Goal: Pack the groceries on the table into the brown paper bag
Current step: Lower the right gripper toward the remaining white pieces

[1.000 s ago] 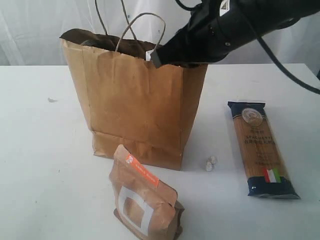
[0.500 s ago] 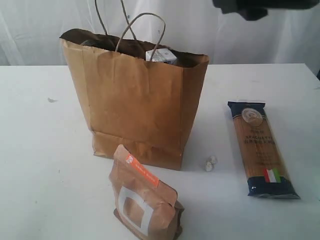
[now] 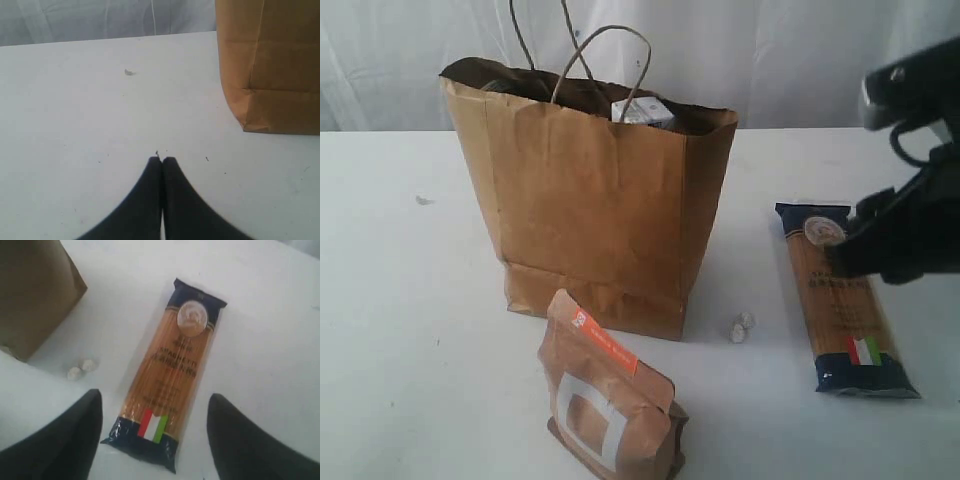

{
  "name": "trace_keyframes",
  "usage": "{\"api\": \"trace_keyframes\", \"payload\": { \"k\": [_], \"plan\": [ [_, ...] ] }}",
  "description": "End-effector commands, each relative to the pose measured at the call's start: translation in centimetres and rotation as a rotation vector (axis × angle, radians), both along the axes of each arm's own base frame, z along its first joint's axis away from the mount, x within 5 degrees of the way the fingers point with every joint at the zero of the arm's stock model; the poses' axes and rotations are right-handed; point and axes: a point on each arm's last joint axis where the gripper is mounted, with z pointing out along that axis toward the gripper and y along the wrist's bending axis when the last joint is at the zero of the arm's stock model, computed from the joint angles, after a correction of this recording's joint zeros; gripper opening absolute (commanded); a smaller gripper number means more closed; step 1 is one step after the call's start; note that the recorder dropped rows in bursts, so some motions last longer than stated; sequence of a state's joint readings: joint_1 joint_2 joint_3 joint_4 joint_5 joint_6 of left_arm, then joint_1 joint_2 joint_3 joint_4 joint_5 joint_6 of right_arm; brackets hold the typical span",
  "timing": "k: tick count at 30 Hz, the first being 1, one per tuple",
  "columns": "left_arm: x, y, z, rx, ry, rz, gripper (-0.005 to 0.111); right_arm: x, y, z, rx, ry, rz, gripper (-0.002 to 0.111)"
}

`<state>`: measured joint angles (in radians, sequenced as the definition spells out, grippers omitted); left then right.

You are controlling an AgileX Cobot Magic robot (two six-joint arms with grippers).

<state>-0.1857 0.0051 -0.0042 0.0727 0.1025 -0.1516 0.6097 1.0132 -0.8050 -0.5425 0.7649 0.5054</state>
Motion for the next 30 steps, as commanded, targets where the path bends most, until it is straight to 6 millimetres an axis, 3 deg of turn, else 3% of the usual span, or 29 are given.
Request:
{"api": "trace_keyframes", "payload": {
  "k": [1,11,20,30],
  "plan": [
    [0.0,0.0,-0.1,-0.002,-0.005,0.002,0.0,0.6,-0.4,-2.7,0.027,0.028,-0.088,0.058],
    [0.0,0.0,-0.1,-0.002,-0.005,0.002,0.0,5.0,0.3,-7.3,0.19,0.153,-0.172,0.058],
    [0.0,0.0,-0.1,-0.002,-0.005,0.002,0.0,8.5,3.2,-10.7,0.198,0.288,-0.055,0.049],
    [0.0,0.0,-0.1,-0.002,-0.005,0.002,0.0,11.0,4.4,-14.1,0.18,0.348,-0.061,0.047]
  ]
}}
